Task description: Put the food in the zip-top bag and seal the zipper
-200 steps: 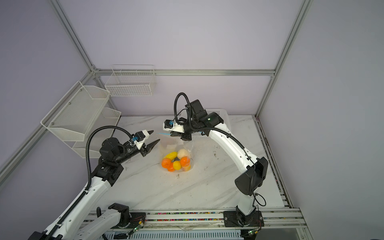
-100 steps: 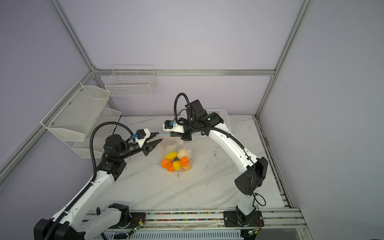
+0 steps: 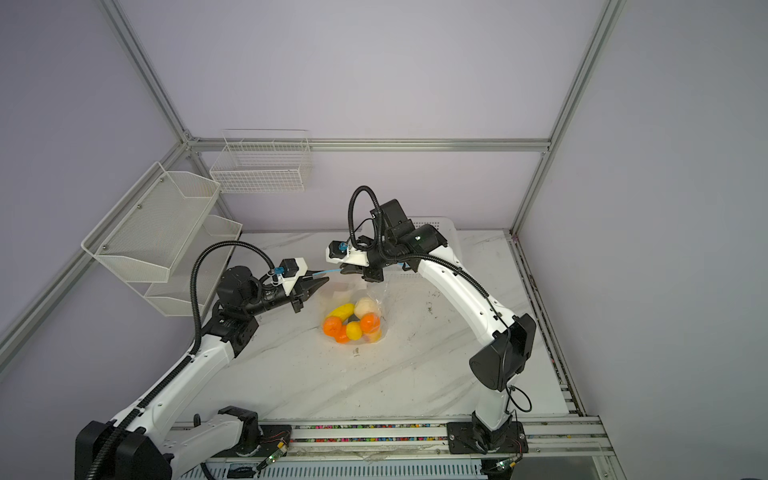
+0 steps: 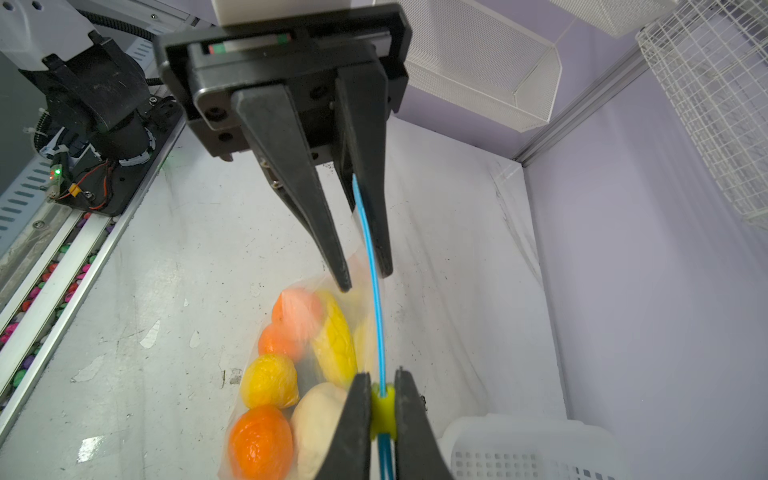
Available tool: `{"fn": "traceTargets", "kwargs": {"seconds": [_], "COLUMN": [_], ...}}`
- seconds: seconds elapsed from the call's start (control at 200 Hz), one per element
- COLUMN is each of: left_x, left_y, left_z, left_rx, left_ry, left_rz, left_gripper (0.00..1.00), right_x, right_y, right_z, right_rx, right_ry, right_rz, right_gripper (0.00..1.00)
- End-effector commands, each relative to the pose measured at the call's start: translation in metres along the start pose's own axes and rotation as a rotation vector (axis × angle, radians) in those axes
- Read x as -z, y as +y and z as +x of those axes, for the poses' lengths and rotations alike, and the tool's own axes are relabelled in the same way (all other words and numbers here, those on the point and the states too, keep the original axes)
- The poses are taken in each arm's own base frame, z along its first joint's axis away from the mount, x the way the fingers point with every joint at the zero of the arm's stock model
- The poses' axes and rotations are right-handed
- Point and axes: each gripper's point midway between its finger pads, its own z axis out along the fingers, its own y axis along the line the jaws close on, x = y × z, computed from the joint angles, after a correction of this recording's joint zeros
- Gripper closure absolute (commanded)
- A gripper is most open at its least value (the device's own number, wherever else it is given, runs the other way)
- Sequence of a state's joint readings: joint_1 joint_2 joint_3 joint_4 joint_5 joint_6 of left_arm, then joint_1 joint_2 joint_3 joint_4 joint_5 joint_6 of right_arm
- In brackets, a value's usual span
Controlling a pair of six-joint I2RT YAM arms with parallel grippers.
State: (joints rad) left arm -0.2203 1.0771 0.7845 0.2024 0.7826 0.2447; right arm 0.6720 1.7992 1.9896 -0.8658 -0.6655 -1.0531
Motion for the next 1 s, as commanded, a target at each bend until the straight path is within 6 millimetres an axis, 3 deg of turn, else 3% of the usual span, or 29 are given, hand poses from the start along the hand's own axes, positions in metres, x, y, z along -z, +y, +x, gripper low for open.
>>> {"fn": "traceTargets", "kwargs": {"seconds": [0.0,0.345,0.58,0.65,0.71,0.995], "left_x": [0.005,0.007,0.016,0.017,0.018,0.015], "left_y": [0.006,0.001,0.001,0.0,0.0,-0.002], "left_z": [-0.053,-0.059,-0.062,-0.061,-0.061,-0.058], "left_rx": [-0.084,-0.089,-0.097,-0.104,-0.107,-0.1], "left_ry": [-0.104,-0.117,-0.119,-0.115,-0.116,-0.112], "left_rz": [-0.018,-0.021,-0.065,-0.072,-0.07,-0.048], "left_gripper": [0.83,1.0,1.0,0.84,0.77,0.79], "right_x": [0.002,0.003,0.005,0.004,0.004,0.006], "right_y": [0.004,0.003,0.003,0.003,0.003,0.004], "right_z": [-0.004,-0.005,-0.006,-0.006,-0.007,-0.008], "right_rx": [0.013,0.009,0.009,0.006,0.004,-0.003], "right_ry": [-0.019,-0.018,-0.018,-0.019,-0.021,-0.021], "right_rz": [-0.027,-0.021,-0.016,-0.017,-0.02,-0.022], "right_gripper": [0.93,0.93,0.93,0.93,0.93,0.93]}}
